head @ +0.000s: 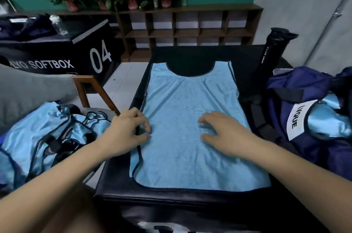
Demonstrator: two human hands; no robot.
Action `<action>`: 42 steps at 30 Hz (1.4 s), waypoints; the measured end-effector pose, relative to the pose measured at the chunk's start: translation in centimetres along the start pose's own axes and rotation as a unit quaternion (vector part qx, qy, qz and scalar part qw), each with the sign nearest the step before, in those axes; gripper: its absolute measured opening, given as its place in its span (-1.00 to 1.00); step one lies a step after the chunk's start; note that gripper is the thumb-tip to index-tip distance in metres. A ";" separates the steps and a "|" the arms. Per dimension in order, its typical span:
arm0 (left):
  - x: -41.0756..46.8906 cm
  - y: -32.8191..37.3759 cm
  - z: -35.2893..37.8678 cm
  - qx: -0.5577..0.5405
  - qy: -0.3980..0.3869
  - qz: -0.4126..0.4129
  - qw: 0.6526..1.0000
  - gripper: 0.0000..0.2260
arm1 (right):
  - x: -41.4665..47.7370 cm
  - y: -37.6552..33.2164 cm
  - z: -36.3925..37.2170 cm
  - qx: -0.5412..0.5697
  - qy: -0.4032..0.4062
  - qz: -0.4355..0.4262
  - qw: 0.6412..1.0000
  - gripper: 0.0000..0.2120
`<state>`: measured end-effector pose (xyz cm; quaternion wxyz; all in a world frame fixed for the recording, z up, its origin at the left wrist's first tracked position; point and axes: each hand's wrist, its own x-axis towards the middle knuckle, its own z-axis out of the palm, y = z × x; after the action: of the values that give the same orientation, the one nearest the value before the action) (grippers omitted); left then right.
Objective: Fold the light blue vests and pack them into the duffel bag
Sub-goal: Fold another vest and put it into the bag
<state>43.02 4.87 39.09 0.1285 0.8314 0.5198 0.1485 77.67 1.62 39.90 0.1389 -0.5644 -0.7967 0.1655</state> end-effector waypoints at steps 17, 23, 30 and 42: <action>-8.7 1.2 -0.1 -0.074 -0.026 0.020 0.997 -0.61 | -5.2 -8.1 5.9 0.048 0.044 -0.096 0.993 -0.47; -6.7 3.5 -1.2 -0.152 0.030 -0.002 0.988 -0.75 | -3.9 -11.9 8.1 0.056 0.056 -0.098 0.992 -0.38; -6.1 3.5 -3.1 -0.085 -0.062 0.013 0.994 -0.75 | -4.0 -10.9 8.4 0.093 0.083 -0.120 0.985 -0.82; -7.0 2.7 -4.2 -0.117 -0.133 0.061 0.982 -0.95 | -4.1 -11.2 7.9 0.163 0.055 -0.123 0.977 -0.86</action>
<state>40.69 -2.35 43.15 0.2835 0.8532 0.4254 0.1033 66.23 -6.57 37.31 0.2922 -0.4400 -0.8134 0.2436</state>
